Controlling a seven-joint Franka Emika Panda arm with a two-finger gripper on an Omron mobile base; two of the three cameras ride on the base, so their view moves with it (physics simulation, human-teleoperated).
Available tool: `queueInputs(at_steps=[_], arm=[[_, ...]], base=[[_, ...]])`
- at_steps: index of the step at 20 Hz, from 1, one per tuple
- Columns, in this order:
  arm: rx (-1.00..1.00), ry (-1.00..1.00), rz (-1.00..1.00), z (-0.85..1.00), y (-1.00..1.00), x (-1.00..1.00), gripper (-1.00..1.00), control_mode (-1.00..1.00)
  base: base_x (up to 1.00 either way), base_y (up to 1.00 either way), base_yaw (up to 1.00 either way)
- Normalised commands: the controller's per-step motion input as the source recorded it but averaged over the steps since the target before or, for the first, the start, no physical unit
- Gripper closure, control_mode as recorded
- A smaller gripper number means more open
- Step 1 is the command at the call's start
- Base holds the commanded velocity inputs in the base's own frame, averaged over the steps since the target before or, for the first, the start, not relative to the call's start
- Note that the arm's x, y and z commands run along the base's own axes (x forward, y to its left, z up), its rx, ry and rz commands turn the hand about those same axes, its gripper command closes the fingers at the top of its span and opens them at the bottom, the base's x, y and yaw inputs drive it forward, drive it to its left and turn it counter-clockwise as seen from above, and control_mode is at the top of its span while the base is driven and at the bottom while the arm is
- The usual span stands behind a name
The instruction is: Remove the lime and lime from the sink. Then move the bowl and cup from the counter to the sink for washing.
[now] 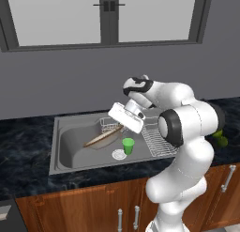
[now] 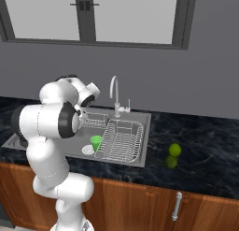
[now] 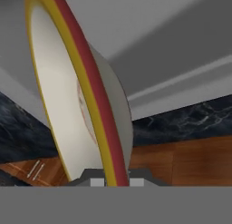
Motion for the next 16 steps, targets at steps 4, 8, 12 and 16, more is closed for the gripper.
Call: queueInputs(at_steps=[4,8,12,16], arm=[[-0.04,0.05,0.00,-0.30,0.16,0.37,1.00,-1.00],[-0.04,0.05,0.00,-0.29,0.17,0.41,1.00,-1.00],[-0.03,0.02,0.00,-0.27,0.12,0.44,1.00,-1.00],[-0.04,0.05,0.00,-0.35,0.10,0.39,1.00,-1.00]], base=[[0.00,0.00,0.00],[0.00,0.00,0.00],[0.00,0.00,0.00],[0.00,0.00,0.00]])
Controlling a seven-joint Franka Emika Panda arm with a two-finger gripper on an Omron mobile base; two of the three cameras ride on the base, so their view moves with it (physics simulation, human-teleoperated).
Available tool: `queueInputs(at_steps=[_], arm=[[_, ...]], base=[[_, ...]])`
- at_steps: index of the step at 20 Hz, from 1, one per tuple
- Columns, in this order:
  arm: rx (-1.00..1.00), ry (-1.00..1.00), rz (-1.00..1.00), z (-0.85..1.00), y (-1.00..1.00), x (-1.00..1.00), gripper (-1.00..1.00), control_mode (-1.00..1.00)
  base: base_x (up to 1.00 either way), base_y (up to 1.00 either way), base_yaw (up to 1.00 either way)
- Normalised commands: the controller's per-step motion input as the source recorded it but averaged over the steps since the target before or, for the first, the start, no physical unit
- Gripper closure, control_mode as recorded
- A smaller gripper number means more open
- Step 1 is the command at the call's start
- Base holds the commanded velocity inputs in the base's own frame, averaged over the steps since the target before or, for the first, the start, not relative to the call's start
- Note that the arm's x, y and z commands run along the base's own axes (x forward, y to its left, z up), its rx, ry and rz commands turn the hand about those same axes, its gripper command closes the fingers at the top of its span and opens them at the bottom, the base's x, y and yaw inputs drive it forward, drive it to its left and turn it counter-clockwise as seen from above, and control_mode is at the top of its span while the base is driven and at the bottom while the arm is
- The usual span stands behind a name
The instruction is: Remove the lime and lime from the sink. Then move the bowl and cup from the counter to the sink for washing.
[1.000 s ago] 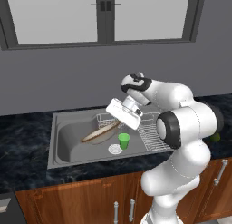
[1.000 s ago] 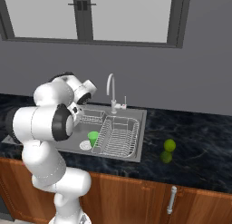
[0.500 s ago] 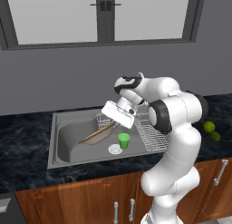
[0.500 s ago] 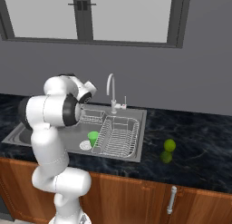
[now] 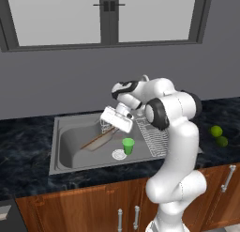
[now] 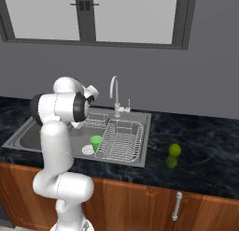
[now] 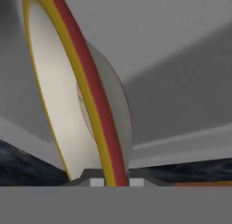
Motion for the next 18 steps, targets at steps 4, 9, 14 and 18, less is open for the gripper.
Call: queueInputs(at_steps=[4,9,14,18], arm=[[-0.03,0.01,0.00,-0.36,0.14,0.34,1.00,-1.00],[-0.01,0.00,0.00,-0.30,0.14,0.34,1.00,-1.00],[0.00,0.00,0.01,-0.28,0.11,0.33,1.00,-1.00],[-0.01,0.00,0.03,-0.32,0.14,0.26,1.00,-1.00]], base=[[0.00,0.00,0.00],[0.00,0.00,0.00],[0.00,0.00,0.00],[0.00,0.00,0.00]])
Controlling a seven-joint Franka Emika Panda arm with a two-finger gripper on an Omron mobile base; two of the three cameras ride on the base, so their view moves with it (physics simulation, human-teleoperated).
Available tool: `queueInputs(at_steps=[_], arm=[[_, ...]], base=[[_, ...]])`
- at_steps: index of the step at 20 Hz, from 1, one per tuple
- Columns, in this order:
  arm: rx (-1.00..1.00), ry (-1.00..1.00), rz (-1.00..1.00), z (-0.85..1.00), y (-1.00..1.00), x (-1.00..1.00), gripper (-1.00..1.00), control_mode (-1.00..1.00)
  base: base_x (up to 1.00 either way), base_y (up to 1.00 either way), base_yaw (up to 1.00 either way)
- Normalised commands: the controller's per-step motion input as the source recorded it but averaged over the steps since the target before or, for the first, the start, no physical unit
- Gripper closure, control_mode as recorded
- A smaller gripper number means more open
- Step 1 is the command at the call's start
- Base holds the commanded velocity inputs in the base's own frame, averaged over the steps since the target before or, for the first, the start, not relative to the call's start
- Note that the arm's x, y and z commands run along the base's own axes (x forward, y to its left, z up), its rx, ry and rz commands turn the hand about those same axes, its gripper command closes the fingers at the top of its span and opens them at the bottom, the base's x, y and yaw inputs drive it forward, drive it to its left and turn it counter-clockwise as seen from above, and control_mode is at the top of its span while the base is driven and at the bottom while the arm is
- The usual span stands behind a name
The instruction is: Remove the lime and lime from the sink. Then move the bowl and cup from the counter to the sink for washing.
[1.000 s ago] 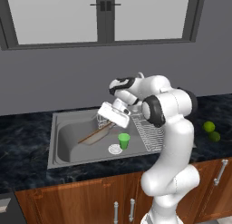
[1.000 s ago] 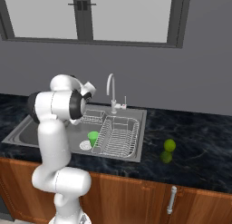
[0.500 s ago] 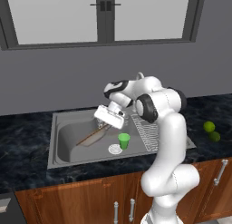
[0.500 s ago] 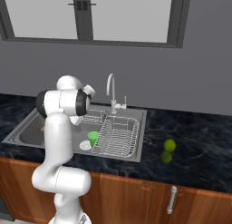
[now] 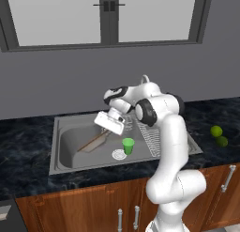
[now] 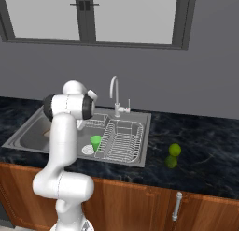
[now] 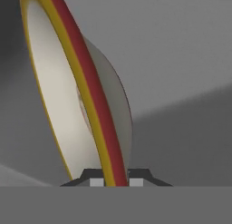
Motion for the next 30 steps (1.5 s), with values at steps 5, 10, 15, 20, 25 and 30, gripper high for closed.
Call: queueInputs(at_steps=[5,10,15,20,25,30], arm=[[-0.04,0.00,0.02,-0.32,0.15,0.27,1.00,-1.00],[-0.02,-0.03,0.06,-0.32,0.12,0.26,1.00,-1.00],[0.00,-0.04,0.06,-0.32,0.10,0.24,1.00,-1.00],[0.00,-0.07,0.08,-0.31,0.08,0.20,1.00,-1.00],[0.00,-0.04,0.06,-0.27,0.08,0.23,1.00,-1.00],[0.00,-0.09,0.10,-0.29,0.05,0.09,1.00,-1.00]], base=[[0.00,0.00,0.00],[0.00,0.00,0.00],[0.00,0.00,0.00],[0.00,0.00,0.00],[0.00,0.00,0.00],[0.00,0.00,0.00]])
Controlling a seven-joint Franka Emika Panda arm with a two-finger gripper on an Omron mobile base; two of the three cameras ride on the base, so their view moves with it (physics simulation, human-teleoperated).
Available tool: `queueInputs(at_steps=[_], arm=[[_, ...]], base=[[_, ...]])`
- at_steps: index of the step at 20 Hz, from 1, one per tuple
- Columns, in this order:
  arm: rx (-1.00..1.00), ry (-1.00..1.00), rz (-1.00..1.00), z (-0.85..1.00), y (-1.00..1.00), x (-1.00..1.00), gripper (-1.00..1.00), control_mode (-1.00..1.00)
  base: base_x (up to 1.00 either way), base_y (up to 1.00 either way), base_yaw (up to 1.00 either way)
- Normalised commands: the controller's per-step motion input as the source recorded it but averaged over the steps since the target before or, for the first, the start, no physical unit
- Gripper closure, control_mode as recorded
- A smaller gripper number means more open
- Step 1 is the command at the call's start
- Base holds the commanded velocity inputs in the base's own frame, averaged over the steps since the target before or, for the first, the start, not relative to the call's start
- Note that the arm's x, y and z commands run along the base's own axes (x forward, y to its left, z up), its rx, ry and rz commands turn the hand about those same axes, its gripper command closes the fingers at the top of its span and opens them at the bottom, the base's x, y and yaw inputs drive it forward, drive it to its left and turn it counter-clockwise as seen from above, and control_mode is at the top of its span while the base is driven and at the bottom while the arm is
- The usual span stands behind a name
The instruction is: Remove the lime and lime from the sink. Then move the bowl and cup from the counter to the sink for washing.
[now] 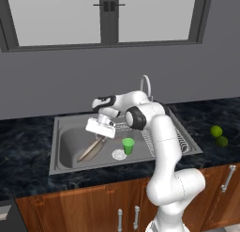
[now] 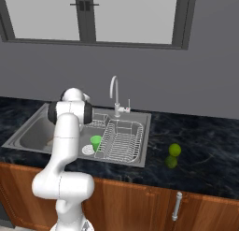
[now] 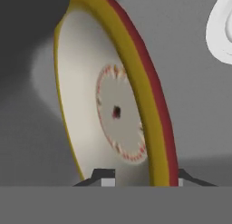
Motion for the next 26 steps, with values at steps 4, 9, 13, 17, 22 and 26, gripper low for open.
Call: queueInputs(at_steps=[4,9,13,17,22,26], arm=[[0.00,-0.08,0.09,-0.29,0.06,0.03,1.00,-1.00],[0.02,-0.02,0.06,-0.32,0.02,0.00,1.00,-1.00],[0.10,-0.08,0.04,-0.32,0.02,-0.02,1.00,-1.00],[0.16,-0.13,0.04,-0.31,0.00,-0.03,1.00,-1.00],[0.17,-0.19,0.06,-0.28,0.00,-0.02,1.00,-1.00],[0.16,-0.21,0.06,-0.26,0.00,-0.02,1.00,-1.00]], base=[[0.00,0.00,0.00],[0.00,0.00,0.00],[0.00,0.00,0.00],[0.00,0.00,0.00],[0.00,0.00,0.00],[0.00,0.00,0.00]])
